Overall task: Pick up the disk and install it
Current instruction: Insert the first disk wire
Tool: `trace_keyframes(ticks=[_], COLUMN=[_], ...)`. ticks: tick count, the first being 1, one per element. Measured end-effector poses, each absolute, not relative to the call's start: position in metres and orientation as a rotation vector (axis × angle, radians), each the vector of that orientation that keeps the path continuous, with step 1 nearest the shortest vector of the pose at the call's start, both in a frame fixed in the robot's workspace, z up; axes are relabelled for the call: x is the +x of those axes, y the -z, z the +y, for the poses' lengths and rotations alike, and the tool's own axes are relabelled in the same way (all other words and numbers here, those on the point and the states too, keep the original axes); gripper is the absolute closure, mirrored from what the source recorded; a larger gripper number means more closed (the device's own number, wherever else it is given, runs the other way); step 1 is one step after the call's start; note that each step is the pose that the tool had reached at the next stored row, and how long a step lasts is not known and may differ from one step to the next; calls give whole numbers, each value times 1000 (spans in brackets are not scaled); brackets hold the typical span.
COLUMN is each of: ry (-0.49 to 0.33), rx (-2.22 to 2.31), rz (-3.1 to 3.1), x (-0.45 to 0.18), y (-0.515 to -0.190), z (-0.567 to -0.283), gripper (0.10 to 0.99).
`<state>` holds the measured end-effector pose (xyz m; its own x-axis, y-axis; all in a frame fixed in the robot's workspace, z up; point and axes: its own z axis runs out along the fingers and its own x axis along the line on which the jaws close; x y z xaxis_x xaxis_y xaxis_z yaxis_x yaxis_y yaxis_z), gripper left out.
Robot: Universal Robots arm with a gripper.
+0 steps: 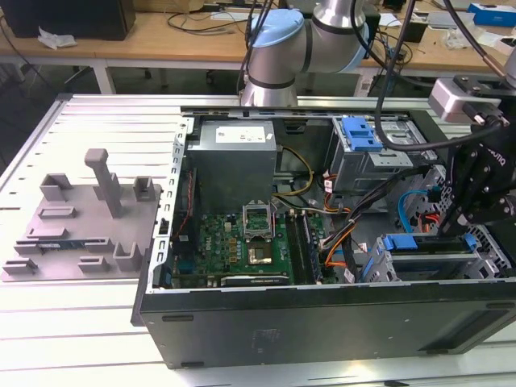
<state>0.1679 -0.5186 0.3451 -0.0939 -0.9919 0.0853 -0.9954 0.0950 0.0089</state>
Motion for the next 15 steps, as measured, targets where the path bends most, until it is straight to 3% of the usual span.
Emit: trace_keyframes(ticks=[15], ry=[-78], rx=[2065], rz=[-2274], x=[169], y=[-342], z=[-519], gripper=[922])
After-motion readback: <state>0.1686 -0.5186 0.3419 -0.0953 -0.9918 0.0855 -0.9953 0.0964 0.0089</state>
